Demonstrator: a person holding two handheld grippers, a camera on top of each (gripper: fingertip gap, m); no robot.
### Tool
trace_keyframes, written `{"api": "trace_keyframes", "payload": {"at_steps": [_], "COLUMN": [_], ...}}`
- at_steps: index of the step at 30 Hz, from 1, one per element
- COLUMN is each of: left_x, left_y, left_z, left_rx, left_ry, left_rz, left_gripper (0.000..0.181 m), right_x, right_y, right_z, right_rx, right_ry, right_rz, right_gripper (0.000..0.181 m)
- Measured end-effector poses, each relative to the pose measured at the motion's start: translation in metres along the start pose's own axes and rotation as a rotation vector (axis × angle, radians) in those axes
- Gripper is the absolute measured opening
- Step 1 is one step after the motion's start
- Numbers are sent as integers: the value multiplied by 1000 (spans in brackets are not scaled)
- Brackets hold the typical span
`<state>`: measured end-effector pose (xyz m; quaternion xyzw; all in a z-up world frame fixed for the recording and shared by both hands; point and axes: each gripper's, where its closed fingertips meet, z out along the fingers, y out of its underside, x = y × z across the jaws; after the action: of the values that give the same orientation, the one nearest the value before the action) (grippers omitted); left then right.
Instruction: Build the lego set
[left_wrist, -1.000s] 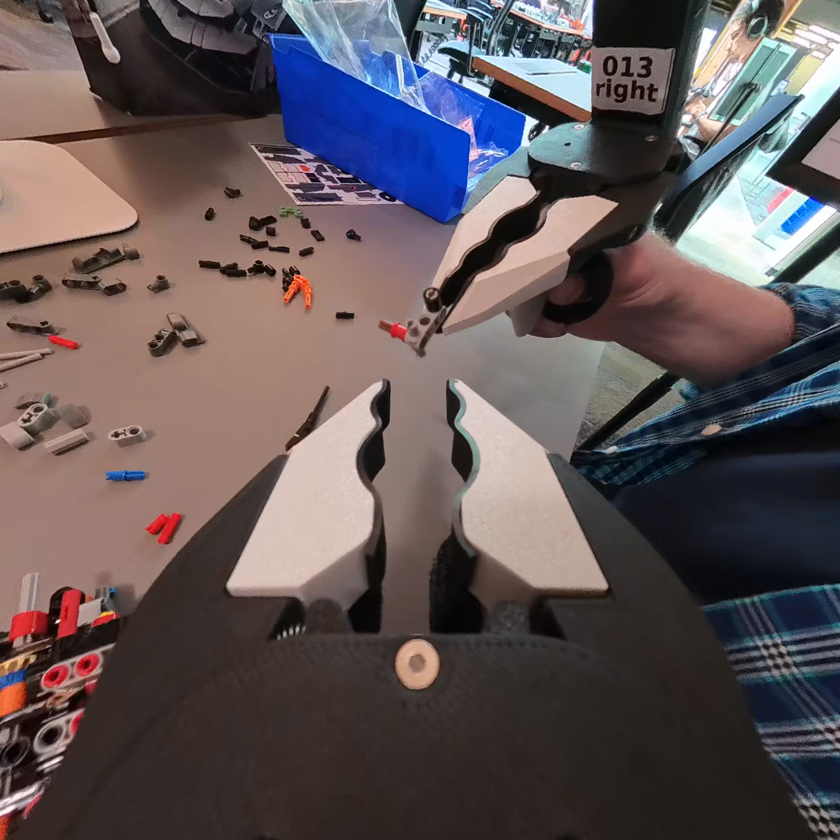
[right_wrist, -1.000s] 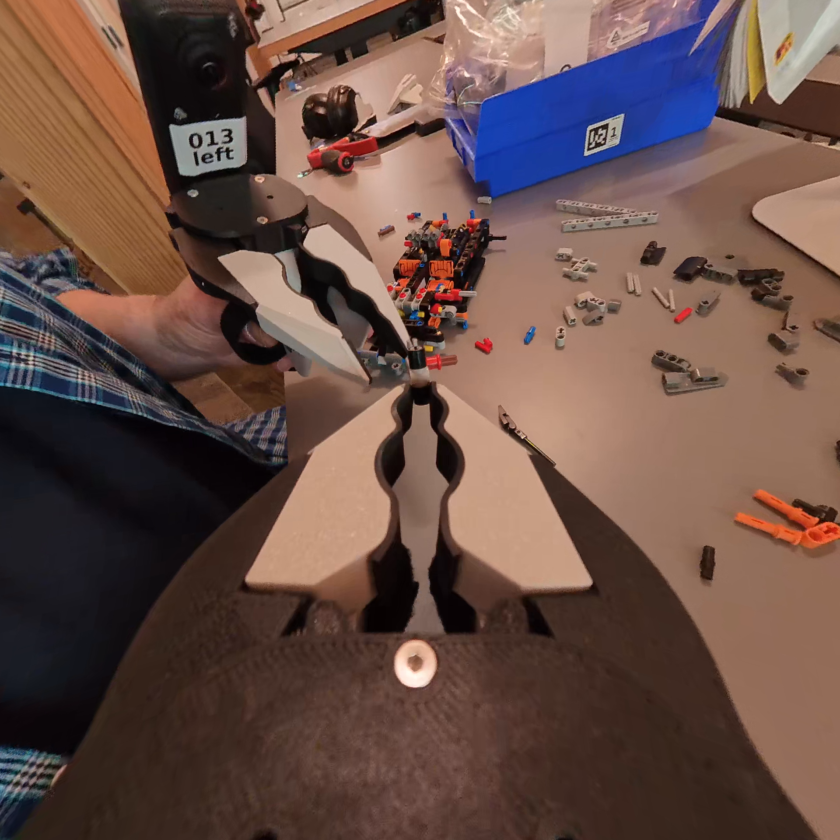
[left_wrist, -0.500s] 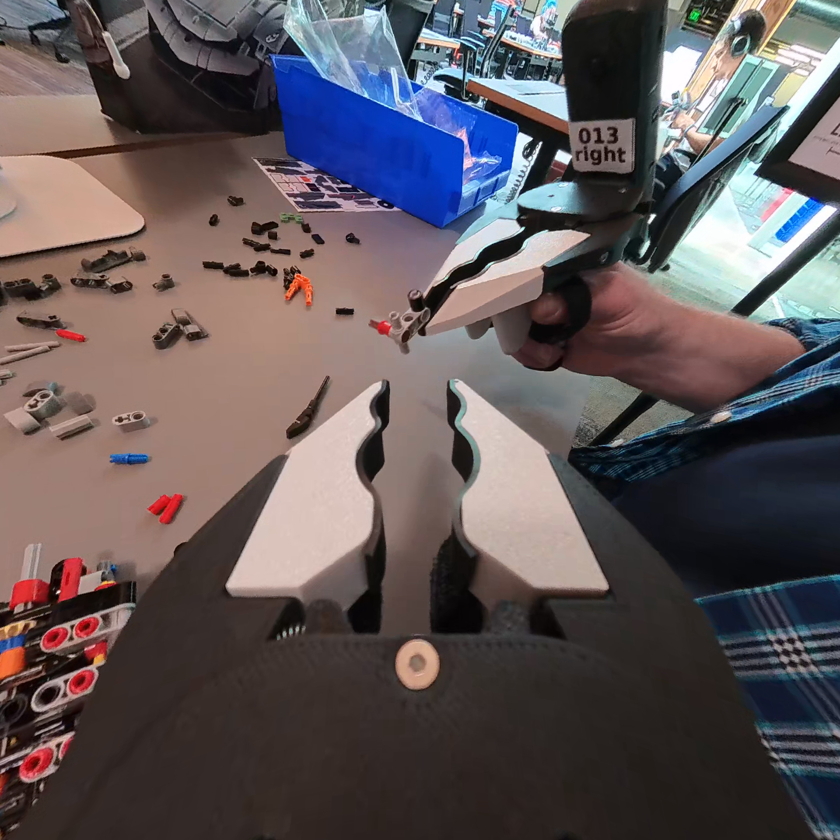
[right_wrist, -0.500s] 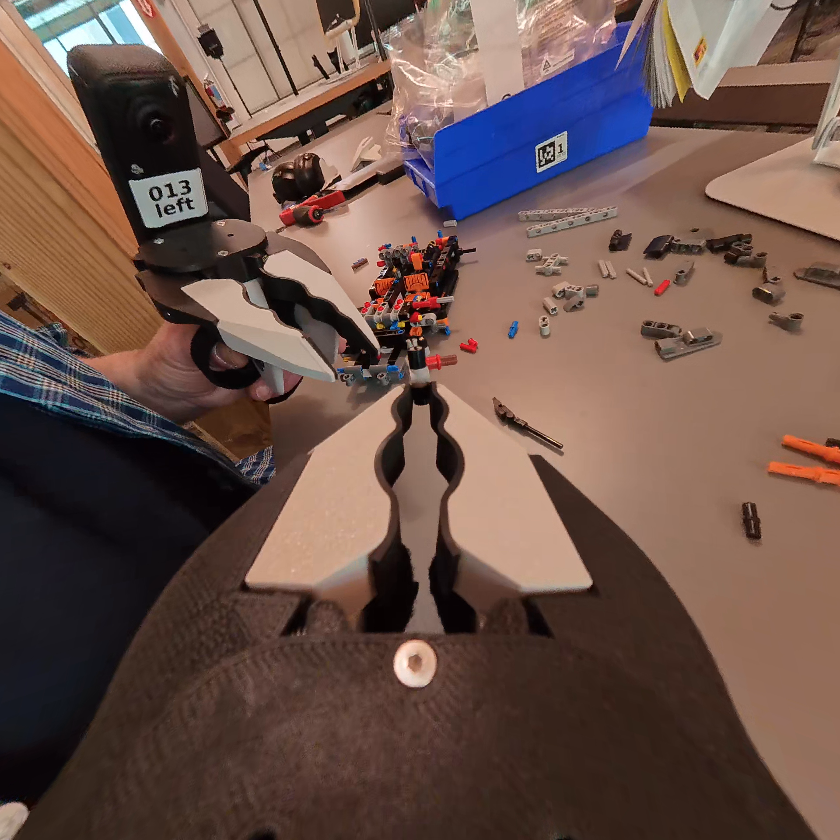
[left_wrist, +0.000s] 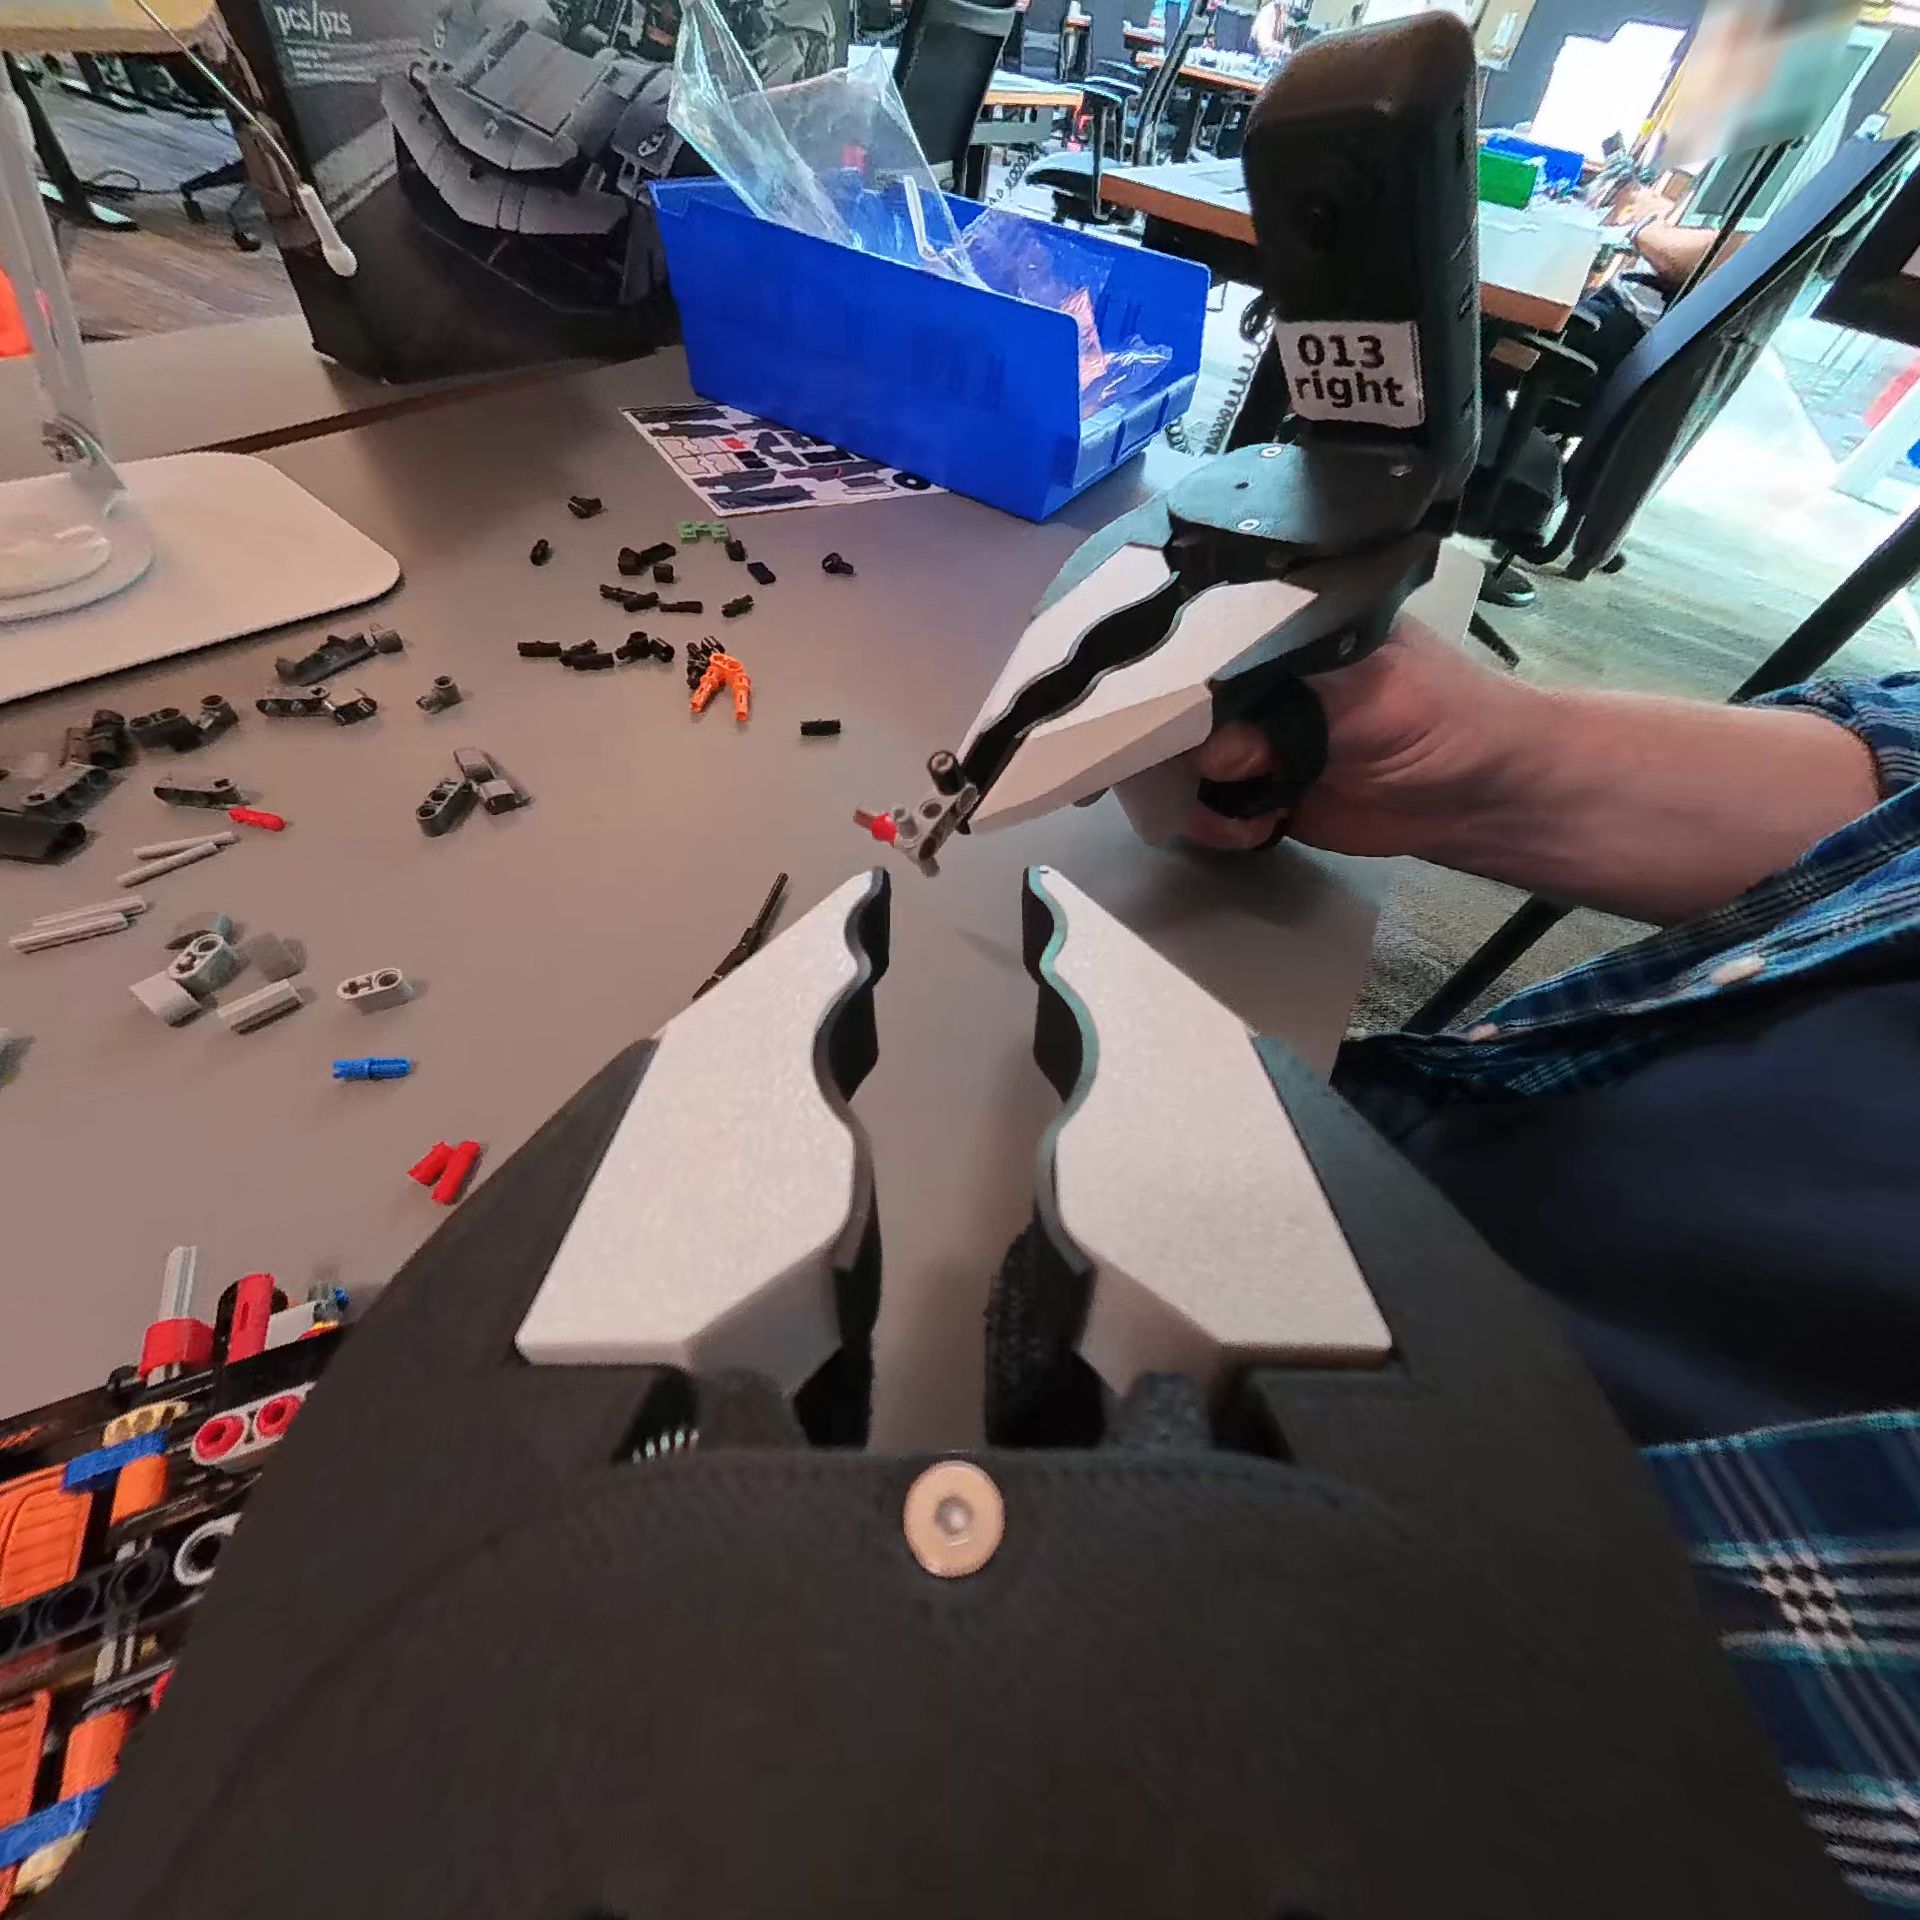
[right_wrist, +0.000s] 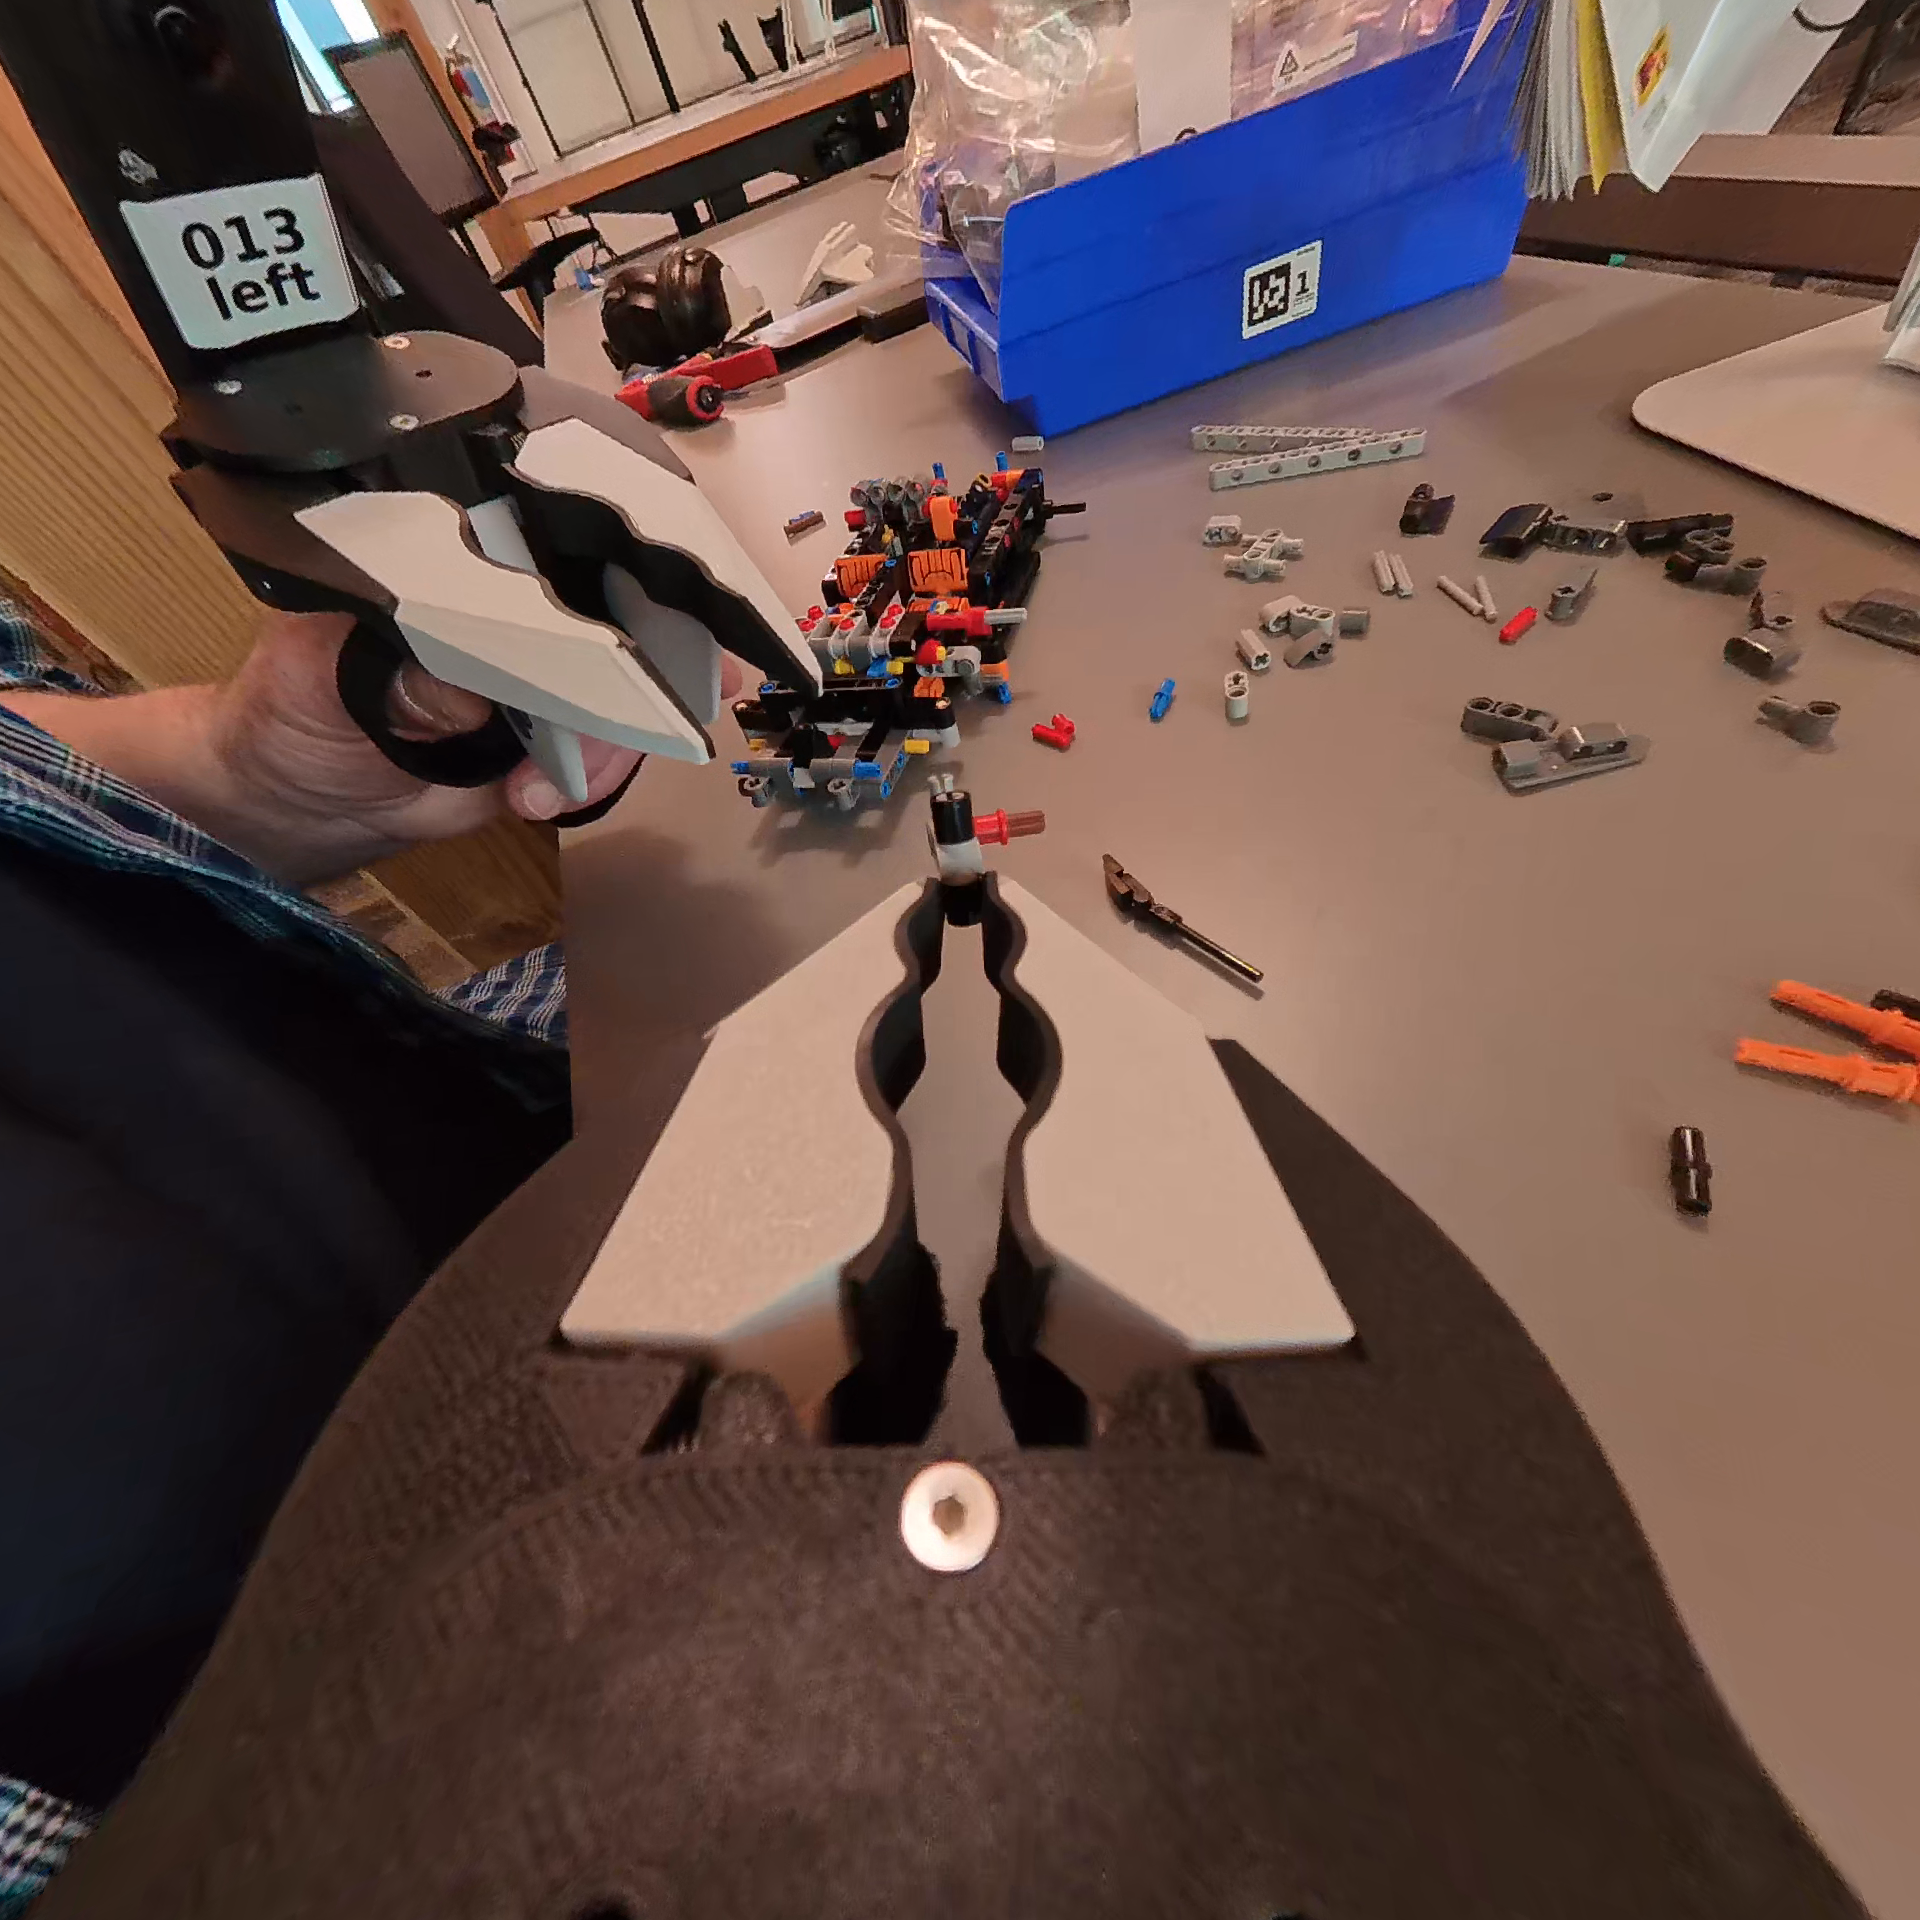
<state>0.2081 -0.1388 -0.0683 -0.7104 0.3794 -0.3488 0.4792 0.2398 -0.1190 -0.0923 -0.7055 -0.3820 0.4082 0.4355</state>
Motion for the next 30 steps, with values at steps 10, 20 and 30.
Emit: {"api": "trace_keyframes", "payload": {"at_steps": [10, 20, 30], "left_x": [0, -3, -2], "left_y": [2, 3, 4], "left_z": [1, 2, 1], "left_rx": [6, 11, 7], "left_ry": [-11, -20, -22], "left_rz": [7, -4, -4], "left_gripper": [29, 36, 38], "right_x": [6, 7, 6], "right_y": [2, 2, -1], "right_z": [-8, -11, -14], "right_rx": [-5, 2, 27], "right_ry": [33, 24, 10], "right_rz": [-30, -28, -24], "right_gripper": [4, 4, 4]}}
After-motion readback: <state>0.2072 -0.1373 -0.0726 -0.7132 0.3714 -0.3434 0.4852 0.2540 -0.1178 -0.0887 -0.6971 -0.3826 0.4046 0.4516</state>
